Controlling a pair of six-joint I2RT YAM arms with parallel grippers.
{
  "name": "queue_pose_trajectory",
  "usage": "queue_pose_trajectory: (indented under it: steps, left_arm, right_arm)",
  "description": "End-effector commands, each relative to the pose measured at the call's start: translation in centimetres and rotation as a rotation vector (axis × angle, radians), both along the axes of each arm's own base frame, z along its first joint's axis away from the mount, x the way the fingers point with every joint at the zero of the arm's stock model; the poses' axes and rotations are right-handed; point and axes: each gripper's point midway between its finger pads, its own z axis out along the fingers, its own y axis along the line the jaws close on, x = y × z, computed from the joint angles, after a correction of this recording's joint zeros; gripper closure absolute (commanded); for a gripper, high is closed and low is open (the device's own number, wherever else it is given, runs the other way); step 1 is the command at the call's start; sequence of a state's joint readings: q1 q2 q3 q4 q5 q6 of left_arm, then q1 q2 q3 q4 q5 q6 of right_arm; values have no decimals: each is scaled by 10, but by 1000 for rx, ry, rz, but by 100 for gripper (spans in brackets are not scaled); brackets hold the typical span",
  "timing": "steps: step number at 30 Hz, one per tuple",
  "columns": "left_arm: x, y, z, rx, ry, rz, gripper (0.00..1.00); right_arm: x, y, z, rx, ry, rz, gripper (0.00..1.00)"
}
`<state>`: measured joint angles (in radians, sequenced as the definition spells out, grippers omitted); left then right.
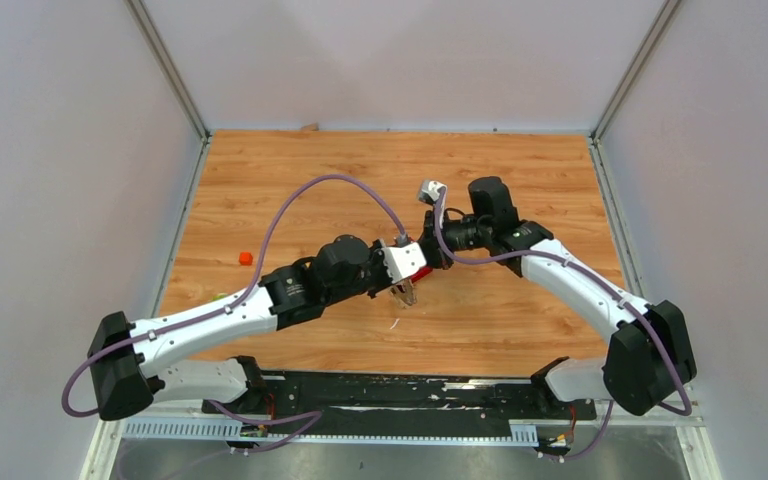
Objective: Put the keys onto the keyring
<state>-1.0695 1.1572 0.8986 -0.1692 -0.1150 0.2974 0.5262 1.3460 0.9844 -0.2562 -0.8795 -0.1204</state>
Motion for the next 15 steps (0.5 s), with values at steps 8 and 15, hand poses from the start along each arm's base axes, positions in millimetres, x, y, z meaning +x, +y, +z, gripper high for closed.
queue_pose_trajectory:
  steps: [8, 15]
  left_arm:
    - [-31, -10, 50, -214, -24, -214, 100]
    - [-28, -9, 48, -209, -31, -206, 100]
  right_arm:
    - [6, -10, 22, 93, -152, 62, 100]
    - [-8, -12, 34, 126, -185, 121, 100]
